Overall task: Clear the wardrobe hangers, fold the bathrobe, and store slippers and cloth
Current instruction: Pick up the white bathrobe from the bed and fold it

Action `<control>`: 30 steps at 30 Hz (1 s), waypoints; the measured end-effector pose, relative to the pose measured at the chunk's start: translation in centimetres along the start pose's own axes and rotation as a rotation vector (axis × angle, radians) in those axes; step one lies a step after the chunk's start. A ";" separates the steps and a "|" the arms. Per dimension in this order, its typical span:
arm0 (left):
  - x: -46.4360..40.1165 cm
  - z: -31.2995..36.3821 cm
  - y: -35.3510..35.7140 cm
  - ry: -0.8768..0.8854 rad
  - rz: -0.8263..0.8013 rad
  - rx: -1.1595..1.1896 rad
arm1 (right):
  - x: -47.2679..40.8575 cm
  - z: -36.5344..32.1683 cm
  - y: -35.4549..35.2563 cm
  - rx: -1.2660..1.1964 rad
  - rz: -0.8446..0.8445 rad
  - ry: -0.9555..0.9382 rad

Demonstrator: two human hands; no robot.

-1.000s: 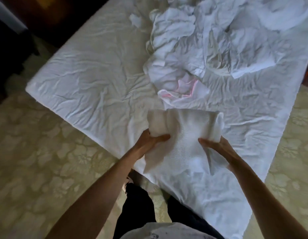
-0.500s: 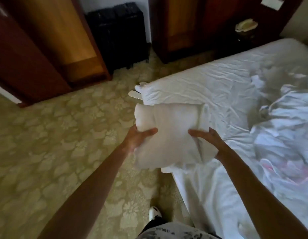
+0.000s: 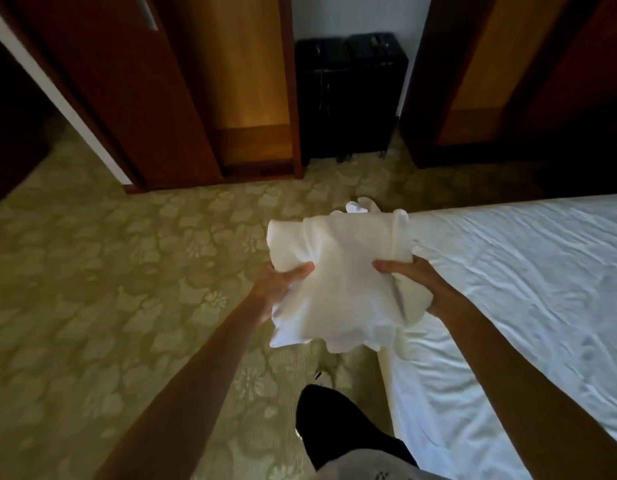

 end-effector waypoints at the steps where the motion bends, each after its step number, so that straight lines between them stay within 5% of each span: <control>1: -2.0 0.2 0.2 -0.007 -0.003 -0.007 | -2.1 -0.2 -0.3 -0.001 -0.005 0.000; 16: -28.9 1.3 19.1 -0.243 -0.285 -0.029 | -24.3 -2.2 -19.6 0.026 0.293 0.214; 25: -46.1 -8.1 34.6 -0.392 -0.371 -0.128 | -38.2 5.0 -36.2 0.137 0.468 0.345; 30: -52.2 -15.7 39.1 -0.472 -0.286 -0.179 | -46.4 11.0 -41.2 0.320 0.485 0.349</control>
Point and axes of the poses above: each hand's wrist, its own x-axis away from the middle knuckle, its own y-axis out of the palm, z = x × y, the point moved 6 cm from there along -x, towards the middle knuckle
